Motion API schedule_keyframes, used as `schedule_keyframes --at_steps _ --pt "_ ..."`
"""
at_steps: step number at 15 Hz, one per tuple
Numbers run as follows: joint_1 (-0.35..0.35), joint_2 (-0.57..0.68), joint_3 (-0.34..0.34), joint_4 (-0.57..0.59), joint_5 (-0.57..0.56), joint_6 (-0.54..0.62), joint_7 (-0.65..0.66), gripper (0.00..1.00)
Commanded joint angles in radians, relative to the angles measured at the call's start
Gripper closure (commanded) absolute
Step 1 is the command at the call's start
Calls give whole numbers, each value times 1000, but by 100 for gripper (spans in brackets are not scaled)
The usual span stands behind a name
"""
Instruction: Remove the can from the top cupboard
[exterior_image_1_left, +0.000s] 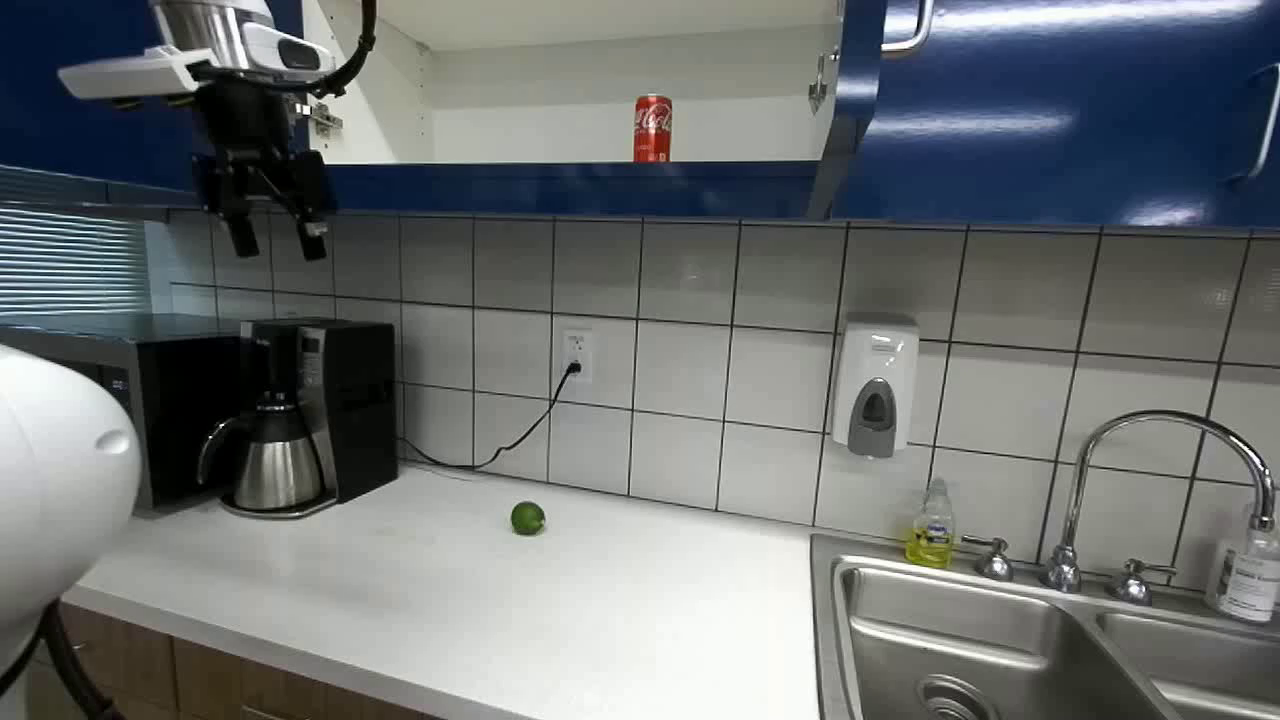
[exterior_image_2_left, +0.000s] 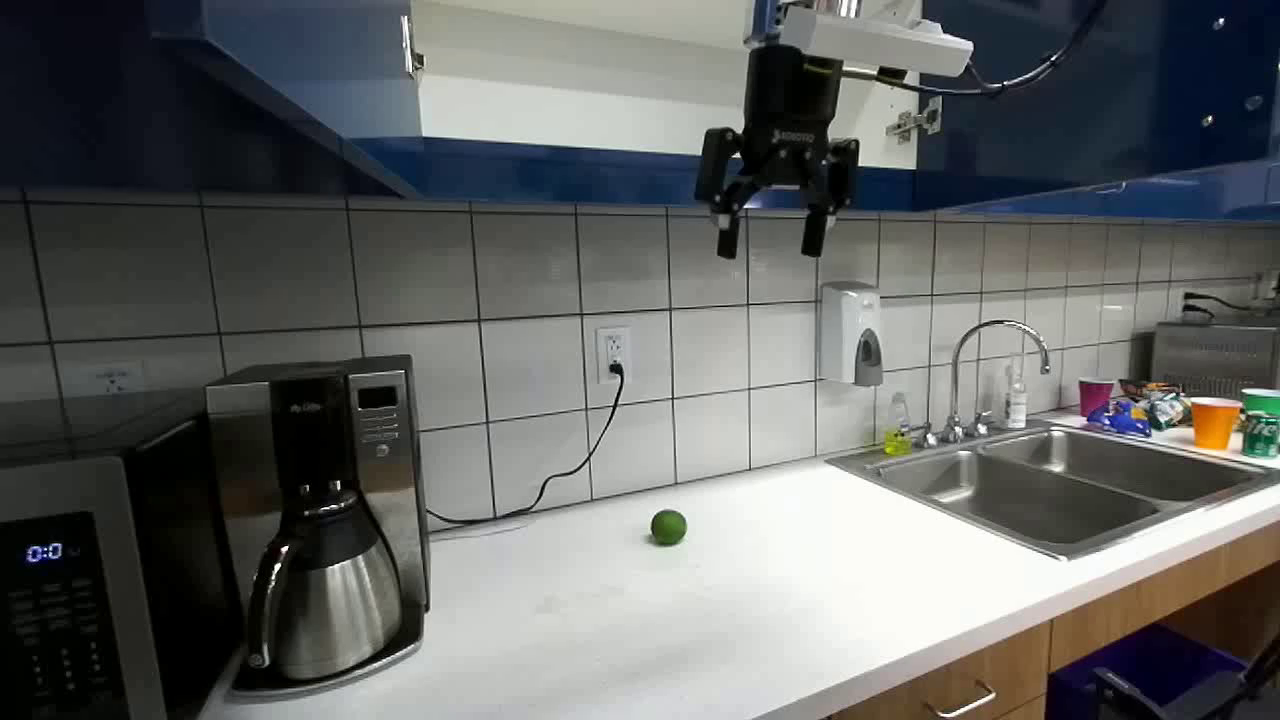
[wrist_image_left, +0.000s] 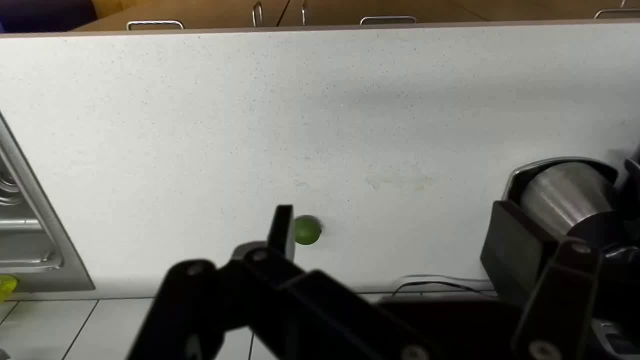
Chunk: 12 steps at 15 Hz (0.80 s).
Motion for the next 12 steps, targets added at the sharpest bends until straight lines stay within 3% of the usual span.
schedule_keyframes --at_steps 1,12 --pt "0 2 0 2 -1 -1 1 0" --pt "-8 10 3 10 -11 7 7 0"
